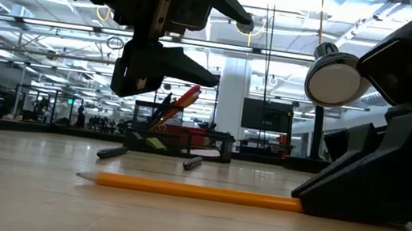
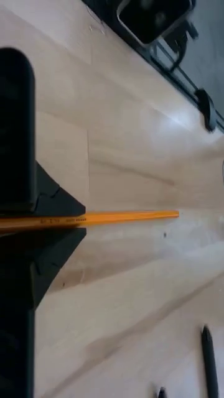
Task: Pick and place office supplies into organizer
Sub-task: Put the orange pencil into the black desk organizer
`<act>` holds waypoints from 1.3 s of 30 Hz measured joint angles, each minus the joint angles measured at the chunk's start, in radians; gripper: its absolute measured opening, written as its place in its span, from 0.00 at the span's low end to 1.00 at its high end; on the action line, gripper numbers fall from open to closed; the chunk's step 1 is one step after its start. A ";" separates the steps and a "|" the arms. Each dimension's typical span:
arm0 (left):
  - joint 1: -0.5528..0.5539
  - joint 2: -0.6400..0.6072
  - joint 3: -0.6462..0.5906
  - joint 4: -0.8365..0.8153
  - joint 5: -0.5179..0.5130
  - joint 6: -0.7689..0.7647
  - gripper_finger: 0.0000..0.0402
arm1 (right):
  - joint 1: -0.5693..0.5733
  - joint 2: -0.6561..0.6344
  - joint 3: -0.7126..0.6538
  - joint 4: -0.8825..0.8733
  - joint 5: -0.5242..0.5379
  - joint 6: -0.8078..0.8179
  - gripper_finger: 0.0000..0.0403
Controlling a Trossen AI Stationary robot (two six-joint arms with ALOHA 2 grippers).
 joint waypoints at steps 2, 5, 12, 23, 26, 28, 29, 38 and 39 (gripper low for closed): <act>0.000 0.000 0.000 0.000 0.000 0.000 0.64 | 0.000 0.000 0.000 0.016 -0.018 -0.017 0.04; 0.000 0.000 0.000 0.000 0.001 -0.006 0.64 | 0.002 -0.021 -0.002 0.030 -0.048 -0.061 0.03; 0.000 0.000 0.000 -0.002 0.058 -0.058 0.64 | 0.005 -0.104 -0.002 -0.035 -0.076 -0.147 0.04; -0.002 0.000 0.000 -0.001 0.060 -0.076 0.64 | 0.004 -0.168 -0.004 -0.074 -0.052 -0.280 0.04; -0.002 0.000 0.000 -0.001 0.054 -0.070 0.64 | 0.000 -0.191 -0.005 -0.089 -0.043 -0.295 0.04; -0.002 0.000 0.000 -0.001 0.054 -0.069 0.64 | -0.001 -0.200 -0.005 -0.088 -0.032 -0.306 0.04; -0.002 0.000 0.000 -0.001 0.054 -0.070 0.64 | 0.000 -0.203 -0.005 -0.085 -0.021 -0.310 0.04; -0.002 0.000 0.000 -0.001 0.055 -0.110 0.64 | -0.001 -0.204 -0.004 -0.085 -0.017 -0.364 0.04; -0.002 0.000 0.000 -0.001 0.054 -0.119 0.64 | -0.001 -0.204 -0.004 -0.084 -0.017 -0.372 0.04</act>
